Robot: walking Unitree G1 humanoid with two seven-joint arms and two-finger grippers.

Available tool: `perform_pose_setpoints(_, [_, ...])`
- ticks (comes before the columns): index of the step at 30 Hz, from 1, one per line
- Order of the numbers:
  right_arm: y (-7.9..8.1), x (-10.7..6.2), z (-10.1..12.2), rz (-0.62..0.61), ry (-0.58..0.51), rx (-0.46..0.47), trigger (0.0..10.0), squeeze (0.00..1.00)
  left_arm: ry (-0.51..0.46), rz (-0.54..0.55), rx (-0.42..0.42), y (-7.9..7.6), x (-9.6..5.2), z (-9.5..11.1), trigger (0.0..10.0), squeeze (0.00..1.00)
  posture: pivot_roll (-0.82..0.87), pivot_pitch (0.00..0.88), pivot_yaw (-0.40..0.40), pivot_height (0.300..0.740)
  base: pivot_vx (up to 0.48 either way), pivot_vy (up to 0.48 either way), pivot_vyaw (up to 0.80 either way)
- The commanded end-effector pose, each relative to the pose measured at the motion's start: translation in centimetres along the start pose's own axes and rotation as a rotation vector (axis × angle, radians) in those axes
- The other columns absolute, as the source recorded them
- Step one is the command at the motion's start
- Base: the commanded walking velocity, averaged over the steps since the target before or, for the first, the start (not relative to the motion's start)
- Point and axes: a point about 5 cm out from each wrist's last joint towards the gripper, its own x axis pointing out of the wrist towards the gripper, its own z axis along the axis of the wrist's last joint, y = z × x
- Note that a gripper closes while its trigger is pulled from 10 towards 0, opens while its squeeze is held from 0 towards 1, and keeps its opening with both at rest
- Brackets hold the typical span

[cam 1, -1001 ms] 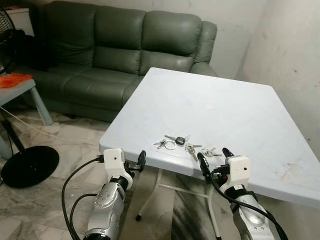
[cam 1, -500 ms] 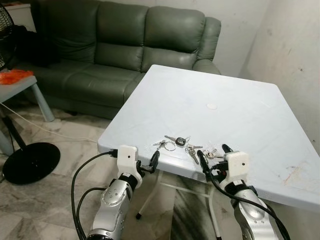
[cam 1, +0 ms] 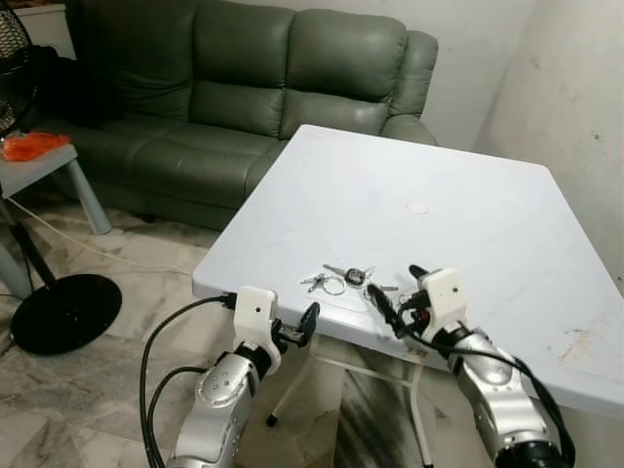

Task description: Hang keys on a hook

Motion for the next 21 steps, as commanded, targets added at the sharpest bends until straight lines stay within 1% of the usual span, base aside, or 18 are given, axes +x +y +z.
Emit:
perform_pose_setpoints(1, [-0.8,0.4,0.4,0.020,0.022,-0.021,10.0,0.00,-0.011,-0.033,0.012,-0.7,0.1,0.6,10.0,0.00,0.02,0.008,-0.084,0.740,0.000,0.000,0.00])
perform_pose_setpoints(3, [-1.0,0.6,0.6,0.033,0.027,-0.024,10.0,0.00,-0.011,-0.038,0.013,-0.8,0.1,0.6,10.0,0.00,0.02,0.011,-0.086,0.740,0.000,0.000,0.00])
perform_pose_setpoints(5, [-1.6,1.4,1.5,0.070,0.033,-0.062,10.0,0.00,-0.010,-0.045,0.011,-1.0,0.0,0.7,10.0,0.00,0.03,0.017,-0.094,0.740,0.000,0.000,0.00])
perform_pose_setpoints(7, [-1.7,1.6,1.8,0.071,0.024,-0.063,10.0,0.00,-0.009,-0.046,0.009,-1.1,0.0,0.7,10.0,0.00,0.03,0.018,-0.097,0.740,0.000,0.000,0.00])
perform_pose_setpoints(9, [-1.5,1.9,2.1,0.077,0.012,-0.049,10.0,0.00,-0.009,-0.044,0.001,-1.1,0.0,0.7,10.0,0.00,0.04,0.020,-0.101,0.740,0.000,0.000,0.00])
perform_pose_setpoints(10, [-1.2,2.1,2.3,0.098,0.000,-0.058,10.0,0.00,-0.009,-0.039,-0.005,-1.1,-0.1,0.7,10.0,0.00,0.04,0.020,-0.101,0.740,0.000,0.000,0.00])
perform_pose_setpoints(12, [-1.0,2.2,2.2,0.112,0.002,-0.067,10.0,0.00,-0.009,-0.034,-0.007,-1.1,-0.1,0.8,10.0,0.00,0.04,0.023,-0.102,0.740,0.000,0.000,0.00])
perform_pose_setpoints(14, [-0.9,2.3,2.0,0.105,0.015,-0.056,10.0,0.00,-0.007,-0.033,-0.011,-1.1,-0.1,0.8,10.0,0.00,0.04,0.023,-0.102,0.740,0.000,0.000,0.00])
perform_pose_setpoints(16, [-0.4,2.6,2.0,0.129,0.009,-0.038,10.0,0.00,-0.004,-0.035,-0.014,-1.3,-0.2,0.8,10.0,0.00,0.04,0.028,-0.105,0.740,0.000,0.000,0.00])
perform_pose_setpoints(17, [-0.2,2.6,2.0,0.134,0.004,-0.051,10.0,0.00,-0.002,-0.036,-0.017,-1.3,-0.2,0.8,10.0,0.00,0.04,0.028,-0.105,0.740,0.000,0.000,0.00])
perform_pose_setpoints(18, [-0.2,2.7,2.0,0.137,0.001,-0.061,10.0,0.00,-0.001,-0.036,-0.017,-1.3,-0.2,0.8,10.0,0.00,0.04,0.030,-0.105,0.740,0.000,0.000,0.00])
perform_pose_setpoints(21, [-0.2,2.8,1.7,0.130,0.023,-0.044,10.0,0.00,-0.001,-0.035,-0.016,-1.3,-0.3,0.8,10.0,0.00,0.05,0.031,-0.105,0.740,0.000,0.000,0.00])
